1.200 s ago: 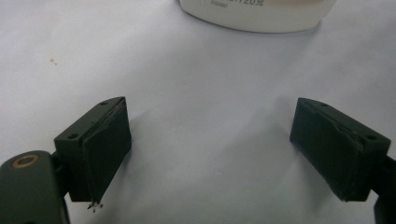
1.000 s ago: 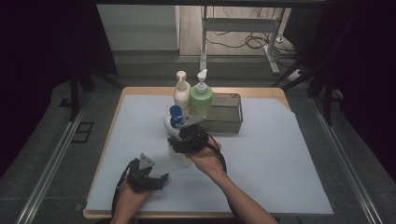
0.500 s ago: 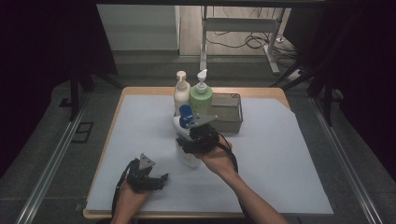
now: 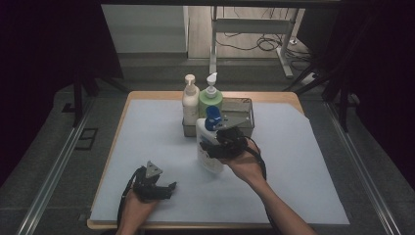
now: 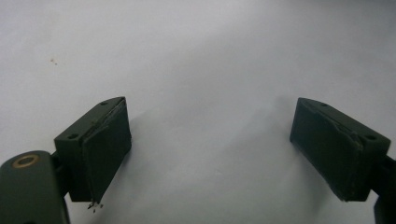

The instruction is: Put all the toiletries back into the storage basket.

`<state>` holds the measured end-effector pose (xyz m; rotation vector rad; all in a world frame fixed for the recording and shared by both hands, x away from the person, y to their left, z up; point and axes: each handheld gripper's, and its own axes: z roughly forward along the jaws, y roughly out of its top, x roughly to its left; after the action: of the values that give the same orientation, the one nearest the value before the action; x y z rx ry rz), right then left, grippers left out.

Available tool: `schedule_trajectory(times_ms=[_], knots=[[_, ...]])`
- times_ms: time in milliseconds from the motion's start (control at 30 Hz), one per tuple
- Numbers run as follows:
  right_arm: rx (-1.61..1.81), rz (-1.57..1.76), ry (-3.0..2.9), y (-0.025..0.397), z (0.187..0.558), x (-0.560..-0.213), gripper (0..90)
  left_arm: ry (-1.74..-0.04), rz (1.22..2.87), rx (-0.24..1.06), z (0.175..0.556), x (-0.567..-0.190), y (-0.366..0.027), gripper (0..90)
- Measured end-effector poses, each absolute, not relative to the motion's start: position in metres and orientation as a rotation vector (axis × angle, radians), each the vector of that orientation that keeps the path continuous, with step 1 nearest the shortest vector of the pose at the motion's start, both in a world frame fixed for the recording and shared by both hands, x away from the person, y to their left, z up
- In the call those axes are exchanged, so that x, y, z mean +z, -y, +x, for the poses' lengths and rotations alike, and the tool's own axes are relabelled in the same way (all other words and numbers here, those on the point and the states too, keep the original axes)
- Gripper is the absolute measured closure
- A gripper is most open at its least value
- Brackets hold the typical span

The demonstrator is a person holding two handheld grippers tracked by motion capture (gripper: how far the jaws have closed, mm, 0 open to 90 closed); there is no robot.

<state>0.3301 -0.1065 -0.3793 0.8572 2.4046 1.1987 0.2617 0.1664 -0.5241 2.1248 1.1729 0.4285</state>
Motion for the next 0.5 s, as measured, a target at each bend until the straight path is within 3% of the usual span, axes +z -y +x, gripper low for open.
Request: schedule_trajectory(times_ms=[500], knots=[[1.178,0.911,-2.359,0.14,0.331,-0.371,39.6,-1.173,2.124,0.428,0.262,-0.524,-0.166,12.2]])
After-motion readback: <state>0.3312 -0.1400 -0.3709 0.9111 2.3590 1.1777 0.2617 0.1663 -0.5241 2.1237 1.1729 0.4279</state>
